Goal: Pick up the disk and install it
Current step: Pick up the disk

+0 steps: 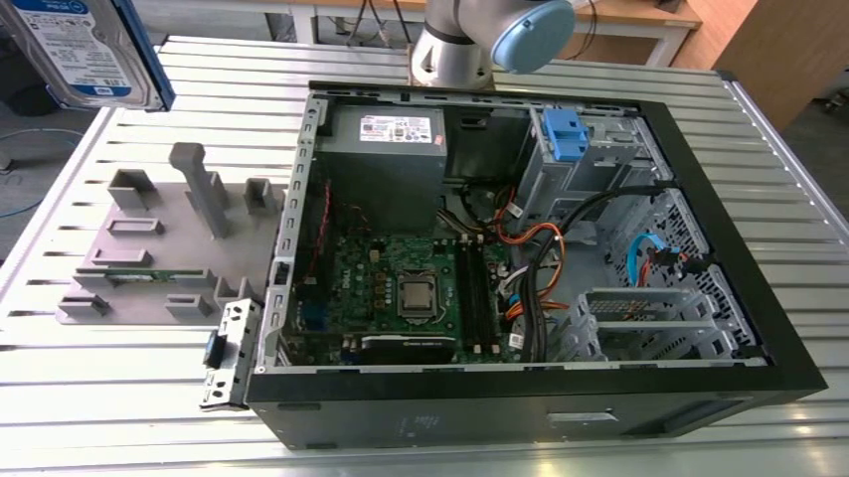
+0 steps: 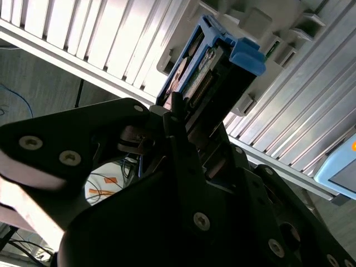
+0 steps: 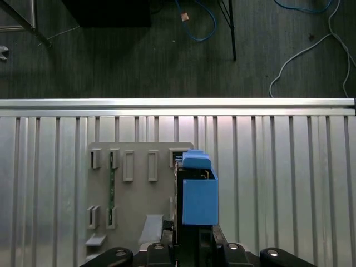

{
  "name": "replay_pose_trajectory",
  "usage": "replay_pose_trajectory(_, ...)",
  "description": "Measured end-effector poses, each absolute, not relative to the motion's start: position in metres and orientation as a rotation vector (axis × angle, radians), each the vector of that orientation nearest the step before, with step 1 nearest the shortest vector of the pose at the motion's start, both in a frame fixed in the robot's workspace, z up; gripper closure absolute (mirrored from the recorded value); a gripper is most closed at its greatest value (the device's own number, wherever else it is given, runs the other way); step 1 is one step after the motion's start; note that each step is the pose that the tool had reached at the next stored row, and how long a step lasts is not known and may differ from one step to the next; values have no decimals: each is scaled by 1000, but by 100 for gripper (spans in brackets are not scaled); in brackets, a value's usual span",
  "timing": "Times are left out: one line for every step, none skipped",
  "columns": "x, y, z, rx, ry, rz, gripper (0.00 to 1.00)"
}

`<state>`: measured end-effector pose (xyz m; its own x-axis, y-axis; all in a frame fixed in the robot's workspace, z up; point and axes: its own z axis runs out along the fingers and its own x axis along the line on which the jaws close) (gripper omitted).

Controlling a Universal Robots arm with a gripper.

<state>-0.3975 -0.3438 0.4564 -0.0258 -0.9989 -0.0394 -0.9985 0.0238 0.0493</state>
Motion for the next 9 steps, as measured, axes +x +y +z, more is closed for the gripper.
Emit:
replay_pose_trajectory(-397, -344, 457, 2188, -2243, -99, 65)
replay_pose_trajectory(-397, -344, 458, 2188, -2243, -99, 65)
replay_pose_trajectory(-397, -344, 458, 2188, -2243, -99, 65)
replay_pose_trajectory(-397, -344, 458, 2188, -2243, -98, 65)
replay_pose_trajectory(-397, -344, 458, 2188, -2243, -98, 65)
replay_pose_trajectory(-397, -344, 458, 2188, -2243, -98, 65)
replay_pose_trajectory(-397, -344, 459, 2188, -2243, -99, 65)
replay_pose_trajectory(-397, -344, 459, 2188, -2243, -98, 65)
replay_pose_trajectory(-397, -344, 459, 2188, -2243, -98, 65)
